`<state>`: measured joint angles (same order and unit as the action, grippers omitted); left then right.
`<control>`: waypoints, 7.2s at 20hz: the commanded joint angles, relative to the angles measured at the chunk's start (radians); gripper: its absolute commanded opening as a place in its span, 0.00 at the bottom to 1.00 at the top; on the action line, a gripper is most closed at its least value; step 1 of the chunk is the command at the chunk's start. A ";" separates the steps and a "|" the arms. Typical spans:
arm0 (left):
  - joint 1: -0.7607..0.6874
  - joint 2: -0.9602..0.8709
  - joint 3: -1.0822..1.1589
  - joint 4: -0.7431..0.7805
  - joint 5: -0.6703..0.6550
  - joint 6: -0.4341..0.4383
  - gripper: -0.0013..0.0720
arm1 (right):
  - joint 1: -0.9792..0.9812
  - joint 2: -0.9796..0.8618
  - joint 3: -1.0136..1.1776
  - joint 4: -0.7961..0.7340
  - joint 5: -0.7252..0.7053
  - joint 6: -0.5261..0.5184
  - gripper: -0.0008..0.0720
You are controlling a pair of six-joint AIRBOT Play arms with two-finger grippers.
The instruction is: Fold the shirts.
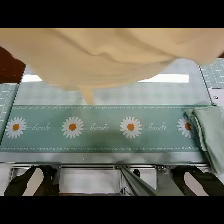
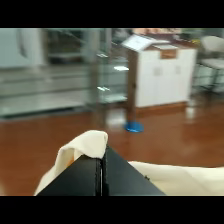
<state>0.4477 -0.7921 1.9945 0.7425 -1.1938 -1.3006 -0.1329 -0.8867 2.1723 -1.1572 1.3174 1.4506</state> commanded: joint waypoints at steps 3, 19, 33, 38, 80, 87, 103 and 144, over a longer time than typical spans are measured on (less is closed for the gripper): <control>-0.068 0.151 0.063 0.312 -0.054 -0.088 0.05 | 0.001 0.198 0.015 -0.173 0.055 0.012 0.04; -0.340 0.027 -0.934 0.376 0.192 -0.122 0.05 | 0.001 0.031 -0.964 0.057 -0.132 -0.042 0.04; -0.401 -0.472 -0.934 0.272 0.492 -0.121 0.96 | -0.010 -0.839 -0.498 0.372 -0.351 0.035 0.88; -0.230 -0.465 -0.849 0.473 -0.074 -0.096 0.97 | -0.174 -0.767 -0.479 0.232 0.070 -0.067 0.86; -0.255 -0.201 -1.614 0.261 0.006 -0.098 0.05 | -0.509 0.046 -1.699 -0.035 -0.018 0.016 0.86; -0.255 -0.201 -1.614 0.158 0.017 -0.053 0.05 | -0.392 -0.069 -1.707 -0.045 -0.060 -0.016 0.86; -0.254 -0.196 -1.573 0.152 0.016 -0.046 0.05 | -0.196 -0.297 -1.544 0.171 -0.038 -0.196 0.04; -0.387 -0.132 -0.608 0.616 0.018 -0.235 0.05 | -0.158 0.027 -0.874 0.065 0.043 -0.020 0.04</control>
<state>0.0658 -0.8101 1.4689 1.4197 -1.2392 -1.5185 -0.2913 -0.7280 1.4185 -1.1835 1.4719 1.4982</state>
